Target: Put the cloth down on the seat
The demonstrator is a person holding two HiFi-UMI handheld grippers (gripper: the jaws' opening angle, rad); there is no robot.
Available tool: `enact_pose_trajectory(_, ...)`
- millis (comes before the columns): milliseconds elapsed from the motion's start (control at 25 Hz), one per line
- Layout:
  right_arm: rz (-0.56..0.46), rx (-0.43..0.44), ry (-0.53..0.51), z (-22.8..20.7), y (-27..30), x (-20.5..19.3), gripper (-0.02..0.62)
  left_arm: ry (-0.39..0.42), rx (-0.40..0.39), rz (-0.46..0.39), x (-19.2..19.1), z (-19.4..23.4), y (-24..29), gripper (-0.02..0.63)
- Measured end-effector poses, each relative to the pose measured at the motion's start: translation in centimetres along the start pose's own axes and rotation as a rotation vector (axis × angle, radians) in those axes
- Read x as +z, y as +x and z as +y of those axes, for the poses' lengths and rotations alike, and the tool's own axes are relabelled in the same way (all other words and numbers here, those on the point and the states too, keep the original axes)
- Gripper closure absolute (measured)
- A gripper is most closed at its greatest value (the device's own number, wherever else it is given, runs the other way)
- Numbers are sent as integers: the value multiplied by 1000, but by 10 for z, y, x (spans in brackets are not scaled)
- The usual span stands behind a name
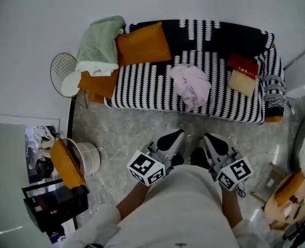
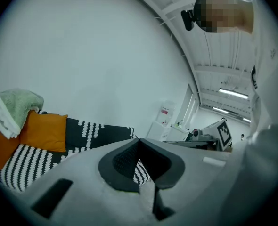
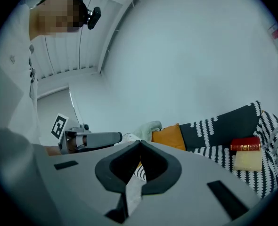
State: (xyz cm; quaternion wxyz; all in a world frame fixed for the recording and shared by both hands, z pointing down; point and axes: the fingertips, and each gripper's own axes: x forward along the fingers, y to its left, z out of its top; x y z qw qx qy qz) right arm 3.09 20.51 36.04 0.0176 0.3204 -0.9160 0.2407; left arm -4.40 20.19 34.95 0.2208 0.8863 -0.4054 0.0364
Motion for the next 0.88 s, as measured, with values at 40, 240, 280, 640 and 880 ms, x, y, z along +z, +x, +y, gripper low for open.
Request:
enact_pose_trajectory(40, -7, 0, 0, 9, 3, 0, 586, 5, -9, -2, 1, 1, -7, 594)
enact_pose_trajectory(240, -8, -6, -18, 48, 23, -7, 586, 16, -36, 17, -4, 14, -35, 594)
enact_pose_trajectory(280, -9, -9, -22, 54, 27, -9, 586, 15, -47, 22, -6, 17, -40, 594)
enact_pose_trajectory(640, 0, -66, -51, 95, 56, -28, 586, 38, -116, 55, -16, 46, -71, 594)
enact_pose_trajectory(880, 5, -96, -62, 108, 68, -35, 586, 43, -146, 68, -18, 59, -80, 594)
